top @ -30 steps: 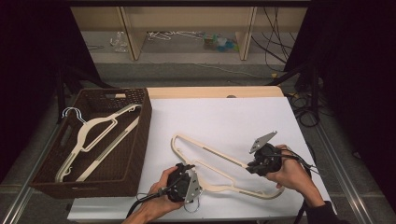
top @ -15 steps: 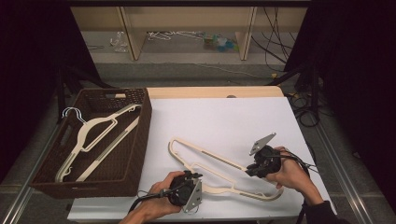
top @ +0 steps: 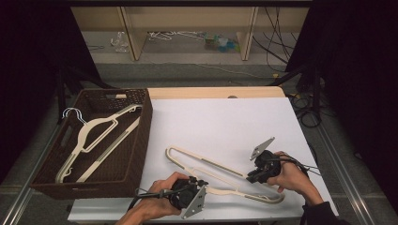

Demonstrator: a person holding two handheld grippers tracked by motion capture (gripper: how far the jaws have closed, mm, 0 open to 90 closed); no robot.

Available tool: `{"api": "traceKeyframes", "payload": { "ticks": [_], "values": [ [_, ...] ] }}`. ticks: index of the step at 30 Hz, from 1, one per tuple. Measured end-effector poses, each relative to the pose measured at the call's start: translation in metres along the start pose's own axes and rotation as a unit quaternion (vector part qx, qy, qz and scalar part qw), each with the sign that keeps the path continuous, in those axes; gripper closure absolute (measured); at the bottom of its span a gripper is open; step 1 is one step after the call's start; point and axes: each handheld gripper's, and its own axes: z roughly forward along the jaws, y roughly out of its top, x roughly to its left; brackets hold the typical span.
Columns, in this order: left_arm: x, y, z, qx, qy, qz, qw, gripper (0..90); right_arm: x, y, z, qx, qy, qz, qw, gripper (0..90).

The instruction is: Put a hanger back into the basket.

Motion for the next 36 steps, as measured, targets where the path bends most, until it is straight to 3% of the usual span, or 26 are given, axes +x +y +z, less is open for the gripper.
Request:
{"api": "traceKeyframes", "payload": {
  "ticks": [3, 6, 9, 12, 15, 17, 18, 19, 21, 23, 27, 31, 32, 36],
  "values": [
    [0.002, 0.006, -0.006, -0.008, 0.015, 0.012, 0.9998, 77.9, 0.001, 0.001, 0.000, -0.006, -0.006, 0.011, 0.9999, 66.7],
    [0.004, 0.014, -0.013, -0.014, 0.021, 0.025, 0.9994, 81.8, 0.001, 0.002, -0.007, -0.032, -0.012, 0.018, 0.9993, 55.2],
    [0.005, 0.018, -0.017, -0.017, 0.030, 0.031, 0.9989, 83.8, 0.002, 0.004, -0.017, -0.061, -0.023, 0.030, 0.9974, 50.0],
    [0.006, 0.018, -0.020, -0.015, 0.035, 0.022, 0.9990, 84.6, 0.002, 0.006, -0.027, -0.106, -0.041, 0.044, 0.9926, 44.6],
    [0.010, 0.019, -0.024, -0.018, 0.038, 0.006, 0.9991, 84.8, 0.003, 0.007, -0.040, -0.130, -0.054, 0.049, 0.9888, 40.1],
    [0.013, 0.020, -0.029, -0.012, 0.040, 0.003, 0.9991, 85.1, 0.002, 0.007, -0.047, -0.164, -0.072, 0.053, 0.9824, 38.0],
    [0.016, 0.020, -0.032, -0.015, 0.043, -0.006, 0.9989, 85.3, 0.003, 0.007, -0.052, -0.171, -0.073, 0.064, 0.9804, 37.3],
    [0.018, 0.020, -0.034, -0.016, 0.045, -0.015, 0.9987, 85.4, 0.003, 0.007, -0.058, -0.189, -0.082, 0.066, 0.9763, 36.3],
    [0.021, 0.020, -0.038, -0.019, 0.045, -0.037, 0.9981, 85.4, 0.002, 0.006, -0.065, -0.202, -0.087, 0.066, 0.9734, 34.6],
    [0.023, 0.020, -0.042, -0.013, 0.045, -0.044, 0.9979, 85.5, 0.003, 0.006, -0.069, -0.217, -0.095, 0.069, 0.9692, 34.1],
    [0.026, 0.021, -0.046, -0.012, 0.038, -0.072, 0.9966, 85.5, 0.004, 0.006, -0.073, -0.229, -0.106, 0.075, 0.9648, 31.6],
    [0.030, 0.019, -0.050, -0.013, 0.037, -0.099, 0.9943, 85.5, 0.003, 0.003, -0.079, -0.259, -0.129, 0.078, 0.9539, 30.2],
    [0.031, 0.018, -0.051, -0.012, 0.039, -0.105, 0.9937, 85.5, 0.003, 0.002, -0.082, -0.262, -0.127, 0.081, 0.9532, 30.1],
    [0.036, 0.016, -0.055, -0.015, 0.039, -0.133, 0.9903, 85.5, 0.006, 0.000, -0.095, -0.289, -0.143, 0.084, 0.9428, 30.0]
  ]
}}
